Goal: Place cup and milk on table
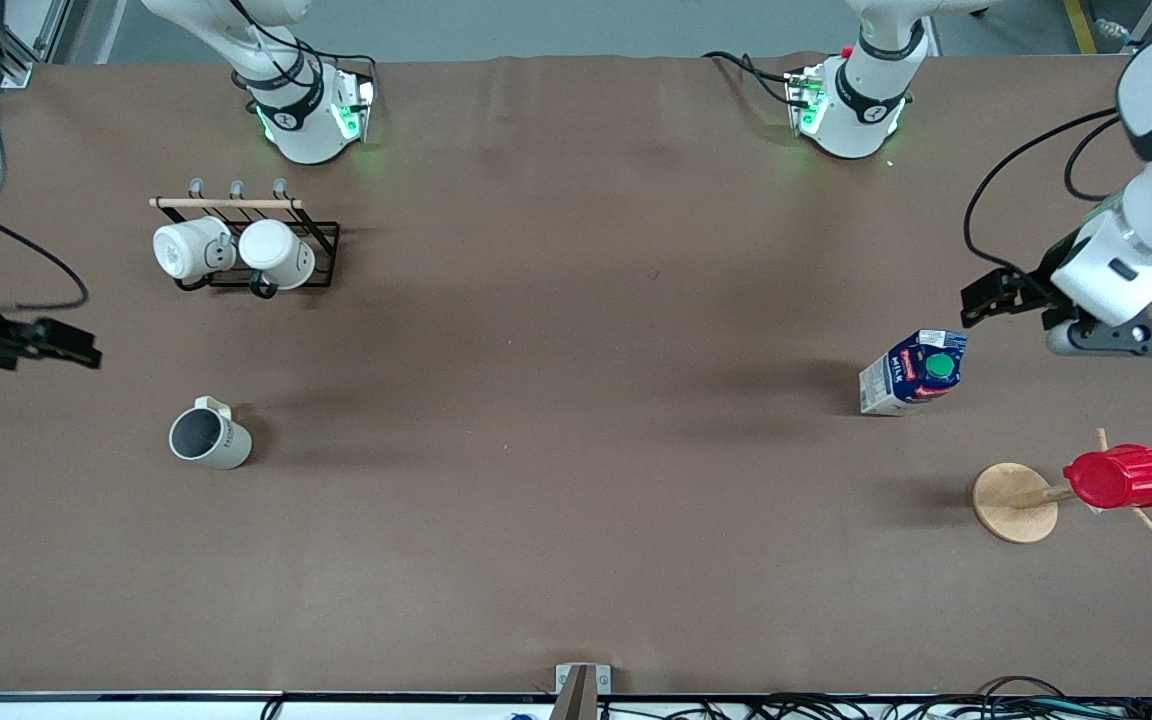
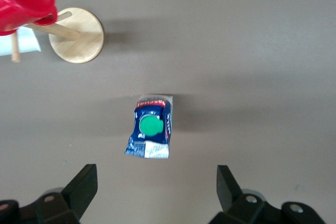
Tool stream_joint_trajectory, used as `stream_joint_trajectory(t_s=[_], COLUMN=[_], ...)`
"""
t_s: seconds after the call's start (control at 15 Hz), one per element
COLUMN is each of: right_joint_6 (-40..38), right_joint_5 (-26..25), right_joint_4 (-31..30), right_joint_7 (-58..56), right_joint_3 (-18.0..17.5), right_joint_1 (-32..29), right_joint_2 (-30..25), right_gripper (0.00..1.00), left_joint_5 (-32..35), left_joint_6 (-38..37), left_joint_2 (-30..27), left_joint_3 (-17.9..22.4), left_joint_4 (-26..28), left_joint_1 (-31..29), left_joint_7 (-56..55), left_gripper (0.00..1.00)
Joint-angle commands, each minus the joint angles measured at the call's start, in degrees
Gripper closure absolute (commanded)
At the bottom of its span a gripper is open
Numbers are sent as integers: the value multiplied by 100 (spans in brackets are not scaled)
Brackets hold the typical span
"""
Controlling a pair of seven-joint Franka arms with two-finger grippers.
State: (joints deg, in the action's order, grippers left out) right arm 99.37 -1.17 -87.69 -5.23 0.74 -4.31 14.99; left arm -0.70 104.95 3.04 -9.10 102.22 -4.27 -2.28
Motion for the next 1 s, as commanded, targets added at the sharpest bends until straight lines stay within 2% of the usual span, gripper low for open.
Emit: stream_joint_trajectory(t_s=[0.0,0.27,0.53,0.73,0.93], right_joint_6=[949,1847,3218,3299,3422], right_joint_5=[-32,-32,-32,-32,-32], right_joint_4=[-835,-1109,-1838,-1857,-1848], right_joint_7=[-240,-646,-646,-646,-628], right_joint_3=[-39,-39,-48,-48,-48], right_joint_1=[-131,-377,-369,-369,-377], right_joint_2=[38,671,1075,1164,1296], right_gripper=[0,0,0,0,0], left_joint_5=[-10,-10,78,166,166], left_joint_6=[455,1158,1984,2590,2803], left_joint_2=[12,345,583,627,750], left_joint_3=[-13,-4,-4,-4,-4], left_joint_4=[412,790,1229,1642,1810], left_joint_1=[-56,-74,-100,-214,-215], left_joint_7=[96,88,88,88,88], left_gripper=[0,0,0,0,0])
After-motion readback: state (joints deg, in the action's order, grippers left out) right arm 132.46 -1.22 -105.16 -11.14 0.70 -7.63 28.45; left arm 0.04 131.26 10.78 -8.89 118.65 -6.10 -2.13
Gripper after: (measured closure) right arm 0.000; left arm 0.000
